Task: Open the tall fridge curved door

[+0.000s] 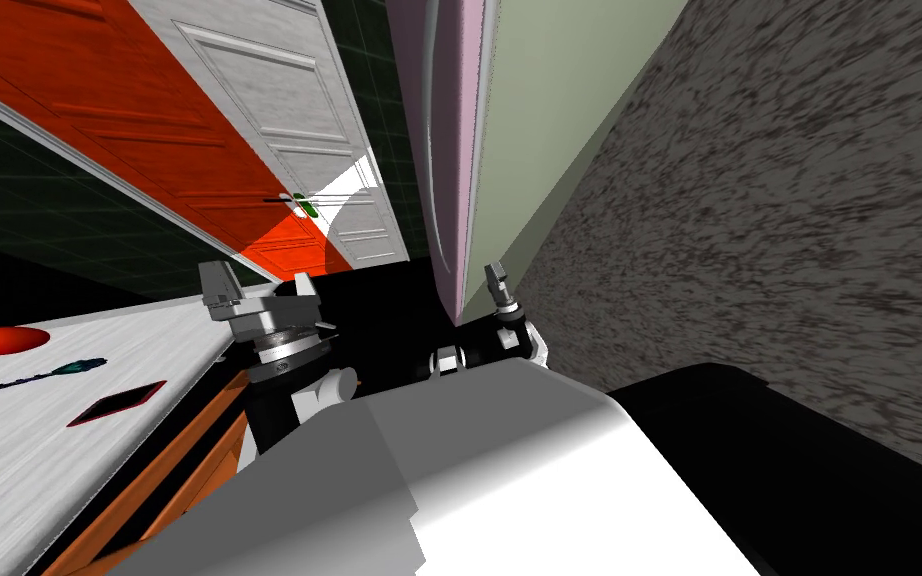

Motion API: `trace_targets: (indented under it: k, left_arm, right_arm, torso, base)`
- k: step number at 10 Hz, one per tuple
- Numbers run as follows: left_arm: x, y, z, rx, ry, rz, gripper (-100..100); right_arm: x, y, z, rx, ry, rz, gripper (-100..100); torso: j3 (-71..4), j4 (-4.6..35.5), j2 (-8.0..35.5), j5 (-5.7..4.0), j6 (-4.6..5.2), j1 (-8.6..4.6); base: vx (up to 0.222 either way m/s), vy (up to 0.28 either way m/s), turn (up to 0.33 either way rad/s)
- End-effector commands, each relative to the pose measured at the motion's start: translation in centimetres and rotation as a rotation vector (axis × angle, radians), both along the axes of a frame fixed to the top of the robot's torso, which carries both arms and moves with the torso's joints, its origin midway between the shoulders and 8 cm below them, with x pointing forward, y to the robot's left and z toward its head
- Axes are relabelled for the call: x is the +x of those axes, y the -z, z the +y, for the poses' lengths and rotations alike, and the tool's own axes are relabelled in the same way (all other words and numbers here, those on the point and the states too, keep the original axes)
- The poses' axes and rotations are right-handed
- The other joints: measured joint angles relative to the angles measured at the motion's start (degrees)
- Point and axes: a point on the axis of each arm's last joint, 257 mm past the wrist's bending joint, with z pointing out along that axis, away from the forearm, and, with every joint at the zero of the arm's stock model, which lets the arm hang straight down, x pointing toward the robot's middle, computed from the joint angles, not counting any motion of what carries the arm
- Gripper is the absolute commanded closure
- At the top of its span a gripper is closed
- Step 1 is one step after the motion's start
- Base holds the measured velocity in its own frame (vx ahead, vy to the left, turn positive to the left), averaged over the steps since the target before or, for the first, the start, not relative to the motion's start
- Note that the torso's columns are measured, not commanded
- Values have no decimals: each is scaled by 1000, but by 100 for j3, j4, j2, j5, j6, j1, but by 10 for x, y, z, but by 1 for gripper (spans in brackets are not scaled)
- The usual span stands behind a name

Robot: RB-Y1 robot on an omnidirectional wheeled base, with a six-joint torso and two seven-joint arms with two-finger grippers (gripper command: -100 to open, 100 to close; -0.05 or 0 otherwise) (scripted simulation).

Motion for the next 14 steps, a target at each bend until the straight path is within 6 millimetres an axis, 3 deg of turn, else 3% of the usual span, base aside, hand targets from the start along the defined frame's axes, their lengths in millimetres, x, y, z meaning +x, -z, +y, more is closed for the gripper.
trace_targets:
  k: [1, 14]
  left_arm:
    - [0, 0, 0, 0, 0, 0, 0]
    - [0, 0, 0, 0, 0, 0, 0]
  right_arm:
    - [3, 4, 5, -66, 40, -27, -100]
    - [14, 27, 22, -347, 230, -149, -100]
  torso:
    - [-3, -1, -7, 0, 2, 3]
    - [-5, -2, -9, 1, 0, 5]
  base:
    - [51, 35, -50]
    - [43, 27, -45]
